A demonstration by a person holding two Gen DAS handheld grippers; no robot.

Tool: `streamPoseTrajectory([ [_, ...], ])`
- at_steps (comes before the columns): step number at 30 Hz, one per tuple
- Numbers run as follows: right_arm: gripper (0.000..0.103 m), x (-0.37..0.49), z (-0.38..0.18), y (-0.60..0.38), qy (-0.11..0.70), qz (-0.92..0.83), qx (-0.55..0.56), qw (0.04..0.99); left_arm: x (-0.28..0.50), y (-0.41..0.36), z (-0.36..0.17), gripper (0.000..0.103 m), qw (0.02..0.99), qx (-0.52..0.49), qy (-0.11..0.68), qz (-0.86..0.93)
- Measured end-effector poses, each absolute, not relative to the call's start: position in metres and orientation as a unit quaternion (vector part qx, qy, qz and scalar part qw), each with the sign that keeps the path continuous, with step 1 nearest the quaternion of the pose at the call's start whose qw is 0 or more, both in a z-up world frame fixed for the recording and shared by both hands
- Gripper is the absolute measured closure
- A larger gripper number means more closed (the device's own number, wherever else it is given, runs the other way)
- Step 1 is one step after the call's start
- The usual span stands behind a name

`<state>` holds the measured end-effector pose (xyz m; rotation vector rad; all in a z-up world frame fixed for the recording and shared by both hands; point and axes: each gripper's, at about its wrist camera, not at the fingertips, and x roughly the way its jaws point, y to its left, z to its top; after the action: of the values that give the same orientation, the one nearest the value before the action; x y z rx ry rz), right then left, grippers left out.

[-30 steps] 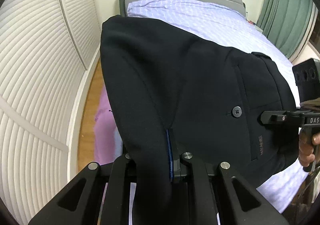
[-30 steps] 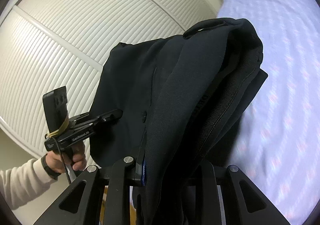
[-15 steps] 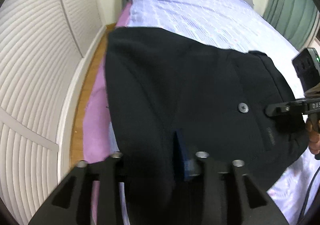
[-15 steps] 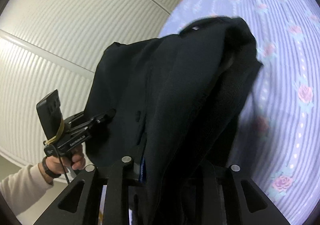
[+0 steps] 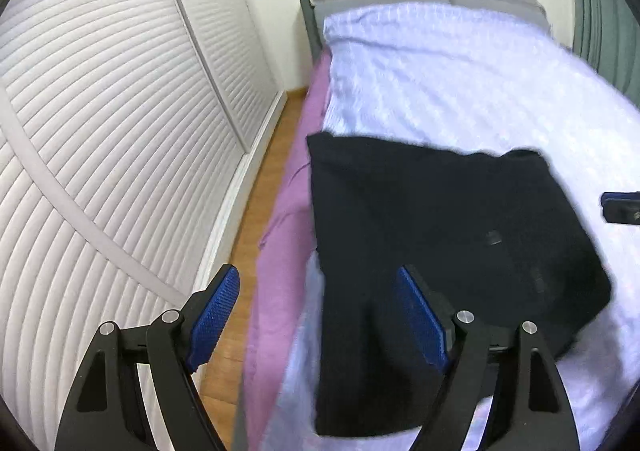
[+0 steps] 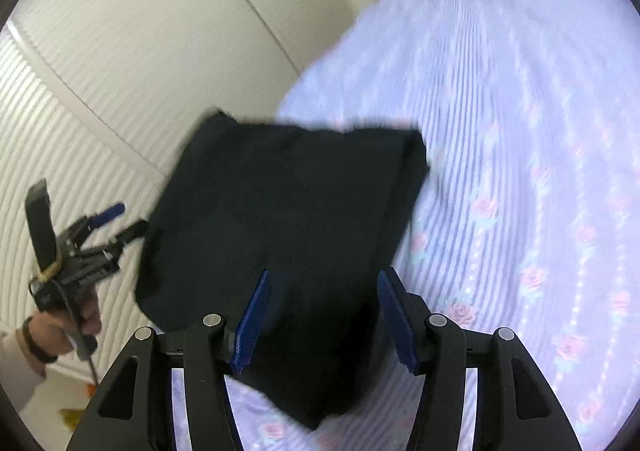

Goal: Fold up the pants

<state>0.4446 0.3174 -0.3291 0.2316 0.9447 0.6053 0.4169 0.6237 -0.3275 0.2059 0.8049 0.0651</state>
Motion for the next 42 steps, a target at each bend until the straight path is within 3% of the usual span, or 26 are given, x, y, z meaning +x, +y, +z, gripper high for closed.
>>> streamPoseTrajectory([
  [6,0.048,0.429,-0.318,0.341,0.437,0.323,0.076,0.836,0.409,0.604,-0.339,0.022,0.916,0.068,0.396,-0.008],
  [10,0.063,0.417,-0.345,0.349,0.469,0.34,0.058,0.813,0.408,0.612,-0.373,0.022,0.901,0.05,0.43,0.003],
  [15,0.063,0.41,-0.379,0.343,0.508,0.323,0.051,0.797,0.408,0.642,-0.416,0.02,0.878,-0.002,0.478,0.022],
  [18,0.064,0.412,-0.39,0.337,0.521,0.317,0.06,0.79,0.403,0.651,-0.416,0.02,0.879,-0.022,0.476,0.026],
  [26,0.063,0.387,-0.33,0.311,0.467,0.304,0.056,0.829,0.349,0.621,-0.341,0.021,0.904,0.017,0.424,0.057],
  [30,0.054,0.328,-0.271,0.268,0.424,0.29,0.049,0.856,0.302,0.581,-0.282,0.02,0.915,0.016,0.402,0.038],
  [34,0.044,0.269,-0.212,0.217,0.396,0.251,0.019,0.883,0.246,0.516,-0.22,0.016,0.921,0.015,0.388,0.031],
  [42,0.041,0.14,-0.095,0.041,0.378,0.14,-0.011,0.915,0.129,0.328,-0.12,0.016,0.919,0.034,0.393,0.021],
])
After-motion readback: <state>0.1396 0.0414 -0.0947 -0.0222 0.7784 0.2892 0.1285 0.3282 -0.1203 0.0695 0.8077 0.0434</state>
